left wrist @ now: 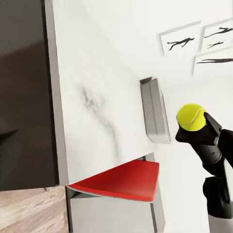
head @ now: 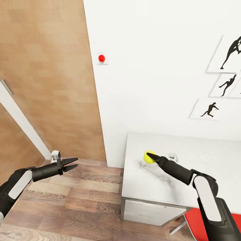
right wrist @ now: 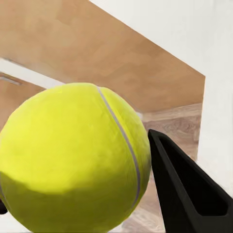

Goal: Put all the toys in the child's room - the three board games (two on the bed and one on the table), the two jigsaw puzzles on the table, and the tennis ball on the table - inside the toy box on the table in the child's room.

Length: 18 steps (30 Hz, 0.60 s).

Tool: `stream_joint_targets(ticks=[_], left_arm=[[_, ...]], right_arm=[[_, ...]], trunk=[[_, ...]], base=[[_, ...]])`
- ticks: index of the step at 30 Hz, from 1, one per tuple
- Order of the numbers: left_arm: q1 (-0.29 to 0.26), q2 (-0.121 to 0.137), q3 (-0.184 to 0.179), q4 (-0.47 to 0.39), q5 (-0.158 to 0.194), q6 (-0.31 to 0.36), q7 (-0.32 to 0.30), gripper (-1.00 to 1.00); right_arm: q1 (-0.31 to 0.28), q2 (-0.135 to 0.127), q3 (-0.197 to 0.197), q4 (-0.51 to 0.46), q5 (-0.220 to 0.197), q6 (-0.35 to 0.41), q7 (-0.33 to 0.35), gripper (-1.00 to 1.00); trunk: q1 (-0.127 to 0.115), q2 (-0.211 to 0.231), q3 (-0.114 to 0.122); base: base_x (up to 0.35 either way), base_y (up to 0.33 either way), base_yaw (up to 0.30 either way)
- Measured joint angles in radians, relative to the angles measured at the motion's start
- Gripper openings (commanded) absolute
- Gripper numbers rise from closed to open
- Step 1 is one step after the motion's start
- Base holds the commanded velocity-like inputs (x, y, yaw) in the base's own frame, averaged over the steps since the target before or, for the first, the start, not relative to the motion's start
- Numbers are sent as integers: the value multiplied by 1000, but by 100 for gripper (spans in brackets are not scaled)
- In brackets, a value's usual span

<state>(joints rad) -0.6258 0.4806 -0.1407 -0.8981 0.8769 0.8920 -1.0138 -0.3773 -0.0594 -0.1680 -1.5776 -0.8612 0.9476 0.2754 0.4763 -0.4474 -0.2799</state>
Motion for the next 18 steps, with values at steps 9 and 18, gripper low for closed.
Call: stream_joint_targets(ticks=[9,18], left_arm=[[0,0,0,0,1,-3,-2,100],[0,0,0,0,1,-3,-3,100]], right_arm=[[7,-1,-22,-1,-4,10,118,-100],[10,1,-22,-1,5,3,185,-100]], trunk=[[0,0,14],[0,0,16]], base=[[0,0,0],[0,0,0]])
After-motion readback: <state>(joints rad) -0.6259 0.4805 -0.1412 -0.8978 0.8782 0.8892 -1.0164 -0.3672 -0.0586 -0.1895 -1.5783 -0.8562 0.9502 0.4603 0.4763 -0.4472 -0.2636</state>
